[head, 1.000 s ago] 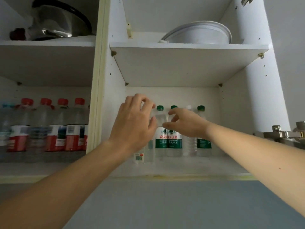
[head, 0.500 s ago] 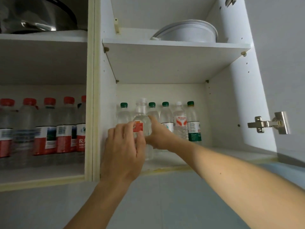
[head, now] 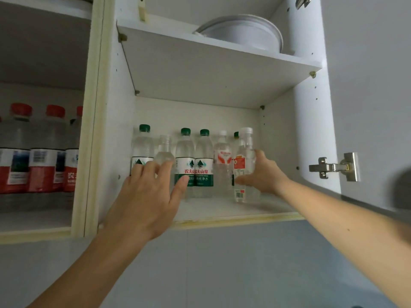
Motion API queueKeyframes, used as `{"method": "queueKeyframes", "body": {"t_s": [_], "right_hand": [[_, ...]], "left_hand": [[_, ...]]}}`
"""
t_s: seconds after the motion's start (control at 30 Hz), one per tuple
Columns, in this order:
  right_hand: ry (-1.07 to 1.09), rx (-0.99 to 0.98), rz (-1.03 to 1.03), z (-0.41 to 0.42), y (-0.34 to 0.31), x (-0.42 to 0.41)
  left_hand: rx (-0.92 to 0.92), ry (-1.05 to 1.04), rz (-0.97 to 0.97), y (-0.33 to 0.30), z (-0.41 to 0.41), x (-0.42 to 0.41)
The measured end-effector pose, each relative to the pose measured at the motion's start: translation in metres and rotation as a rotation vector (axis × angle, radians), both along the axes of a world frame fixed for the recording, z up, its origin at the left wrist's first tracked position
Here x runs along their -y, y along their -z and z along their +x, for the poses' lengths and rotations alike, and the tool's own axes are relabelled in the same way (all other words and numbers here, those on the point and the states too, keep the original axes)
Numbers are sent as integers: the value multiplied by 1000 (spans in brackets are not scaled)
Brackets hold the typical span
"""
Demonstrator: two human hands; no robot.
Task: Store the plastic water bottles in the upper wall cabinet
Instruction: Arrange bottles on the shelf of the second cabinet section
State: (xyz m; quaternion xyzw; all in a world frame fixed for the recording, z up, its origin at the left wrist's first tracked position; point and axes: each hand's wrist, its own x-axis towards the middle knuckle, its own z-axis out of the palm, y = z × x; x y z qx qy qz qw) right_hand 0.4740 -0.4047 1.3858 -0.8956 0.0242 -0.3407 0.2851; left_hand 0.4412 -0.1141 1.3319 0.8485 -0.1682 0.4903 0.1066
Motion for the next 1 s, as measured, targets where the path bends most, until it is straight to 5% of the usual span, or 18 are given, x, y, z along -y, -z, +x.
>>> {"method": "queueKeyframes", "body": {"t_s": [0.13, 0.27, 0.5, 0.8, 1.0], "right_hand": [[205, 36, -51, 14, 6, 8], [169, -76, -105, 14, 1, 17], [267, -138, -767, -2, -20, 31], [363, -150, -1050, 34, -10, 36], [291, -112, -880, 61, -13, 57]], "left_hand": [[-18, -17, -34, 1, -3, 0], [-36, -14, -36, 0, -7, 0], [-14, -20, -13, -1, -5, -2], [46, 62, -133, 5, -2, -1], [208, 54, -148, 9, 15, -3]]}}
